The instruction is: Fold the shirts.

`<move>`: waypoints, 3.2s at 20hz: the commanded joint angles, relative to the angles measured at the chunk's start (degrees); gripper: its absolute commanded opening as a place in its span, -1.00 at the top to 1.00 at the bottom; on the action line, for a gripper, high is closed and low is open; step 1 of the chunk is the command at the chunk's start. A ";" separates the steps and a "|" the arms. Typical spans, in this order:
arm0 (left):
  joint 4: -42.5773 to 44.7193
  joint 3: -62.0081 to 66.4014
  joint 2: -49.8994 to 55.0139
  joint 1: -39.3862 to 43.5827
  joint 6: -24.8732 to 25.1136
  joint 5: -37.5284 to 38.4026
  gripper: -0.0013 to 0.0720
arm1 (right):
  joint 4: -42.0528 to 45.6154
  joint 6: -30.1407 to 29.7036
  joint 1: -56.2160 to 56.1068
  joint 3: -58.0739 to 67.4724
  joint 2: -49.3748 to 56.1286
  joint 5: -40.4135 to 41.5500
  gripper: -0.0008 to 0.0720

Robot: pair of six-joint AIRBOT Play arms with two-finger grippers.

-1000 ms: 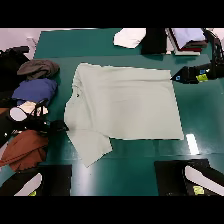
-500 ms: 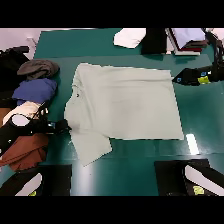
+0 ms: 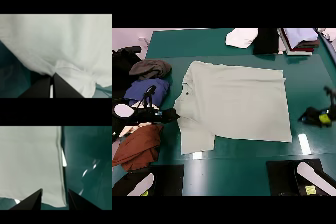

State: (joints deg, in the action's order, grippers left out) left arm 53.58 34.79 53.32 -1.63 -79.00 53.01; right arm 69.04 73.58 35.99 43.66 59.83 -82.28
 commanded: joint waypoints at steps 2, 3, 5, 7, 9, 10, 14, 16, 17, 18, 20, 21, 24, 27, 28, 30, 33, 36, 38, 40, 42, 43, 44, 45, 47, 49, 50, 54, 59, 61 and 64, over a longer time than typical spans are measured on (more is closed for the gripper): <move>0.33 0.81 -0.04 -0.02 0.00 -0.07 0.90 | 1.97 -1.97 5.14 -10.97 3.39 -1.25 -0.08; 0.35 0.81 -0.04 -0.02 0.00 -0.04 0.90 | 0.42 -2.69 3.98 -12.17 4.68 -0.52 -0.08; 0.20 0.81 -0.04 -0.02 -0.02 -0.02 0.90 | -3.54 -3.65 0.74 -13.33 6.80 1.38 -0.08; 0.20 0.81 -0.04 -0.02 -0.02 0.15 0.90 | -4.76 -3.63 -3.69 -13.38 8.20 3.19 -0.08; 0.20 0.81 -0.04 -0.02 -0.04 0.20 0.90 | -4.90 -3.63 -8.17 -13.38 8.09 4.37 0.36; 0.22 0.81 -0.04 -0.02 0.00 0.13 0.90 | -4.74 -3.65 -10.62 -13.35 7.15 5.01 0.66; 0.55 6.45 -0.48 -0.02 0.00 2.89 0.91 | -4.44 -3.52 -17.79 -7.37 -1.92 6.14 0.92; 1.22 14.21 -4.13 -0.02 -0.09 2.95 0.91 | -4.50 -1.75 -19.96 2.01 -7.28 5.09 0.92; 2.40 19.06 -6.12 -0.02 -0.76 3.04 0.91 | -4.52 -0.76 -20.72 7.54 -9.31 5.27 0.92; 3.87 24.50 -7.98 -0.02 -1.62 3.41 0.91 | -4.50 -0.09 -21.29 13.57 -10.95 5.79 0.92; 5.90 37.40 -11.28 -0.02 -2.03 4.44 0.91 | -4.48 -0.07 -21.49 27.12 -13.46 6.88 0.92; 6.36 43.67 -12.28 -0.02 -2.01 4.72 0.91 | -4.37 -0.07 -21.49 33.38 -14.14 7.39 0.92; 6.36 62.23 -13.03 -0.02 -2.23 5.09 0.91 | -3.98 0.15 -21.51 51.56 -14.62 7.26 0.92; 6.82 75.34 -13.03 -0.02 -3.30 4.55 0.91 | 1.09 3.19 -21.49 64.37 -14.58 5.68 0.92; 8.20 78.01 -13.03 -0.02 -3.41 3.67 0.91 | 3.76 4.26 -21.49 67.32 -14.58 5.20 0.92; 12.81 81.26 -12.83 -0.02 -5.70 2.47 0.91 | 8.41 6.01 -21.49 71.69 -13.88 3.21 0.93; 14.21 81.33 -10.49 -0.02 -7.28 6.99 0.91 | 8.98 6.54 -21.51 77.05 -10.12 -1.66 0.93; 12.70 81.07 -2.38 -0.02 -8.17 18.67 0.90 | 8.55 7.41 -21.51 74.12 -5.81 -3.56 0.93; 11.41 78.16 4.42 -0.02 -8.13 23.17 0.90 | 8.61 7.39 -21.51 67.82 -2.71 -4.33 0.93; 10.25 72.98 10.84 -0.02 -8.00 24.55 0.90 | 8.68 7.37 -21.51 61.53 1.62 -4.79 0.93; 10.21 66.79 17.33 -0.02 -7.89 22.93 0.90 | 8.76 7.32 -22.14 55.52 6.82 -4.74 0.93; 10.23 64.08 20.68 -0.02 -7.45 21.51 0.90 | 9.07 7.10 -22.67 52.92 9.66 -4.48 0.93; 10.19 61.61 24.46 0.00 -7.50 20.20 0.90 | 9.07 6.91 -23.41 50.34 12.90 -4.20 0.93; 10.21 60.00 28.04 -0.02 -7.48 19.39 0.90 | 9.09 6.88 -24.28 48.17 16.20 -3.34 0.93; 10.21 59.14 35.54 -0.02 -5.42 17.33 0.90 | 9.07 6.45 -25.73 45.53 22.10 0.94 0.93; 10.19 59.14 40.87 -0.02 -4.50 12.48 0.90 | 8.98 6.47 -26.67 47.04 28.87 5.57 0.93; 10.16 59.14 42.56 -0.02 -4.50 9.62 0.90 | 8.96 6.47 -26.97 49.00 31.93 6.75 0.93; 10.29 59.71 43.91 -0.09 -4.24 3.93 0.90 | 8.57 6.49 -27.56 58.93 40.24 6.82 0.93; 14.64 60.35 43.87 0.11 -1.73 17.00 0.90 | 9.16 4.28 -27.54 59.08 38.27 0.07 0.93; 14.97 57.22 43.87 0.11 -2.32 17.29 0.90 | 9.16 4.28 -27.45 53.99 36.00 0.50 0.92; 14.95 52.54 43.87 0.11 -3.23 16.22 0.90 | 9.07 4.31 -27.45 45.42 32.89 3.91 0.92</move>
State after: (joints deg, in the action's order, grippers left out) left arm 67.64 90.80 97.08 -1.54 -81.47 68.51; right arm 78.06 78.17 8.54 95.18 95.02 -80.23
